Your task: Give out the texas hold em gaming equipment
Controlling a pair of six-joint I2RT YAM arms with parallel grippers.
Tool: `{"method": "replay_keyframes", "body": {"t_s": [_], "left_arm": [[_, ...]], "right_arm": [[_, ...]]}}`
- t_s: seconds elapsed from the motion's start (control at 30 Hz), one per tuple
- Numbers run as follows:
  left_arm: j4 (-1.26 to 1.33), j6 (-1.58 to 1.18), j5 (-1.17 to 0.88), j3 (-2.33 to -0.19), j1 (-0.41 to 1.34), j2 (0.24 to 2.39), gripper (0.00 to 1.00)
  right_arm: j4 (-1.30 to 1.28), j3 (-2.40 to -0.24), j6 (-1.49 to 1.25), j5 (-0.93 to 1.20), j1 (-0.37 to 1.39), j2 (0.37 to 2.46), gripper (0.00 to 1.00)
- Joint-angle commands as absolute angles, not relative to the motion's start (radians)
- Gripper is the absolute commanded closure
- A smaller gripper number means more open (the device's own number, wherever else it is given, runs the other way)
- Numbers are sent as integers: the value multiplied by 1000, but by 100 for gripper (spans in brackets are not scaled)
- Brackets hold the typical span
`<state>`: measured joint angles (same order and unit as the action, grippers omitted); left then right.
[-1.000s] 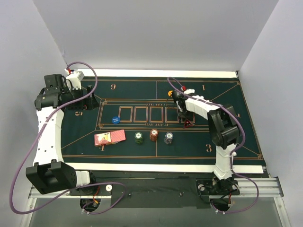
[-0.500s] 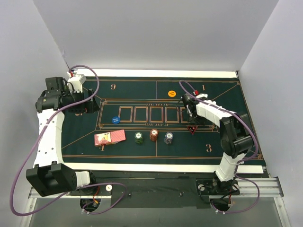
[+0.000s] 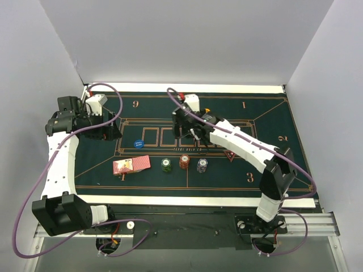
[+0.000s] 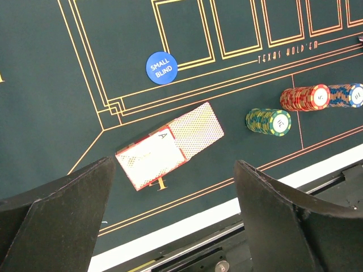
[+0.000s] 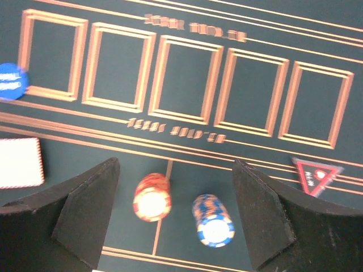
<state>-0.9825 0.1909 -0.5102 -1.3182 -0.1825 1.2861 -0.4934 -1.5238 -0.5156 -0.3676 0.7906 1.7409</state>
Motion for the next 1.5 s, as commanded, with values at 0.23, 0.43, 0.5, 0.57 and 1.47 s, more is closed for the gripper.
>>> {"method": "replay_keyframes", "body": {"t_s": [0.23,0.43,0.5,0.57,1.47], "left_arm": [[-913,94,-436,-1330,-212,1272,3],[-919,86,-408,-1336,-229,1272,3],[-923,84,-408,-1338,-232,1269,3],[-928,84,-416,-1338,-235,1266,3],[-951,110,-413,-1358,-252,1246,3]], "right_arm": [[-580,-1709,-454,-256,1014,1917,14],[-581,-1721,-462,-230,1066,1994,15],[-581,-1720,-468,-229,1074,2013,16],[-581,-1717,-471,-229,1075,2026,17],[-535,-1664,-512,-184,1057,2091,54]]}}
